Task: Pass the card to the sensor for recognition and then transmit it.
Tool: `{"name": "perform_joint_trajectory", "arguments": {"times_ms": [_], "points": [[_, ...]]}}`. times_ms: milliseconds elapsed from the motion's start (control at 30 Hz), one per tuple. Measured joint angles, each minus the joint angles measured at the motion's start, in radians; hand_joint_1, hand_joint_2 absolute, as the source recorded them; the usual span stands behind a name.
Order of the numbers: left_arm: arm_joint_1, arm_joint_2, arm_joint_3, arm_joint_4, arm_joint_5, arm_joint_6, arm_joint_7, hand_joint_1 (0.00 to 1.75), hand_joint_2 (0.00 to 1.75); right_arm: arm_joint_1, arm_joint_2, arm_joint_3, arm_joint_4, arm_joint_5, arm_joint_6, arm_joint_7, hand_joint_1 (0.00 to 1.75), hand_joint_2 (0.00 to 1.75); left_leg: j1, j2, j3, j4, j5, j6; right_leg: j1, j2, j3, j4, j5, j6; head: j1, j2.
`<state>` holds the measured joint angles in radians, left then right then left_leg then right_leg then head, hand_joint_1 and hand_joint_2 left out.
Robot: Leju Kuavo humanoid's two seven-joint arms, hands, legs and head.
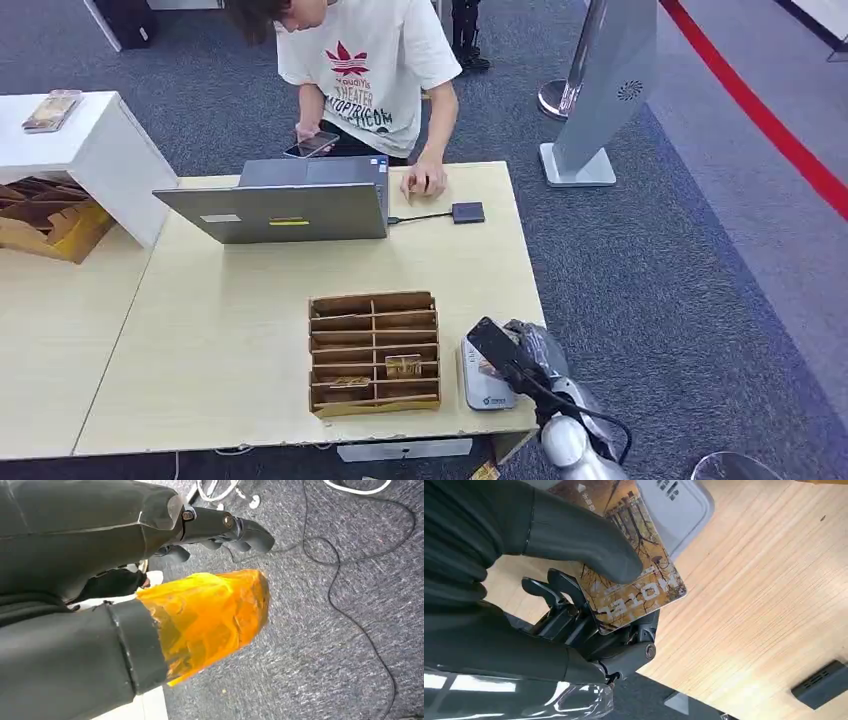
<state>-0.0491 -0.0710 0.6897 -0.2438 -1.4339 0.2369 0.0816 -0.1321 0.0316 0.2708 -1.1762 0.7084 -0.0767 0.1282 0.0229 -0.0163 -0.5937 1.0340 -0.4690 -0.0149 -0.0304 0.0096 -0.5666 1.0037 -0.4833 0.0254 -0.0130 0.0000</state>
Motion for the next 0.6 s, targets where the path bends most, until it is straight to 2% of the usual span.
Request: {"name": "perform_joint_trajectory", "arguments": {"times_ms": [600], "points": [[-0.005,0.004,-0.024,0.0,-0.023,-0.007,-0.002,0.0,0.0,-0.029,0.009,-0.002,0.048,-0.01,0.001,0.0,1.75,1.75,0.0,0.0,0.005,0.0,0.0,0.0,0.0,0.0,0.005,0.0,0.0,0.0,0.0,0.0]]}}
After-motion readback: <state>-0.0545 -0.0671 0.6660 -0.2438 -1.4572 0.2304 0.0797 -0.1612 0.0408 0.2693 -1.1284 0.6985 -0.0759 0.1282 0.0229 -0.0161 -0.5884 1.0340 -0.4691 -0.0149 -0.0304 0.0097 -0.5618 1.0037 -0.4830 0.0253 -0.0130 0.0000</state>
